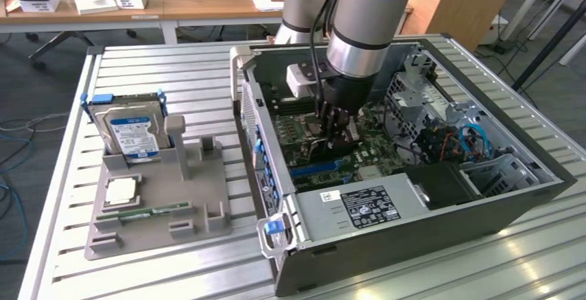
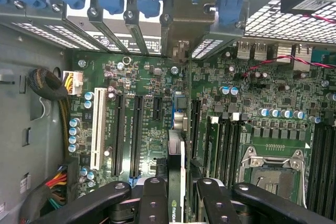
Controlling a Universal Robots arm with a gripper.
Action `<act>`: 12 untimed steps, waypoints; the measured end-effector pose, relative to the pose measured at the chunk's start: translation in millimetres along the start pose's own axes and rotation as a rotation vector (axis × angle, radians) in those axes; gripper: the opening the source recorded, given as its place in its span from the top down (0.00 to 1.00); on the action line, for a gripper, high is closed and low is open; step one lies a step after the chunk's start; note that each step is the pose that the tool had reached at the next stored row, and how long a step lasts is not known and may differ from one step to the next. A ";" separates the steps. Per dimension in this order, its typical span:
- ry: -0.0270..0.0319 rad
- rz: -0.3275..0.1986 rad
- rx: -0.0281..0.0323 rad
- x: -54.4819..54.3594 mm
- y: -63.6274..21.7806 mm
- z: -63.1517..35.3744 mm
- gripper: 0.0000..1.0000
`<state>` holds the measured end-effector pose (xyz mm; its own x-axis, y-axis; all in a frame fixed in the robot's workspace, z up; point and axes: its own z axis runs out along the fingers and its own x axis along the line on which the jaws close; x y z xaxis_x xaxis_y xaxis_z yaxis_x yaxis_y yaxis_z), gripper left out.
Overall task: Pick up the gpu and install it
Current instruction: 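Insert the gpu into the slot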
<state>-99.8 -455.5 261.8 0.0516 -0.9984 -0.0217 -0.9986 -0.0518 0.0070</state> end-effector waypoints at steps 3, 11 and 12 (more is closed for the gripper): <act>-0.0001 0.000 0.0001 0.0 0.0 0.1 0.74; -0.0001 0.000 0.0001 0.1 0.0 3.2 0.74; -0.0001 0.000 0.0000 0.1 0.0 3.5 0.74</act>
<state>-99.8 -455.5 258.3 0.0515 -0.9984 -0.0218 -0.9986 -0.0517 0.0070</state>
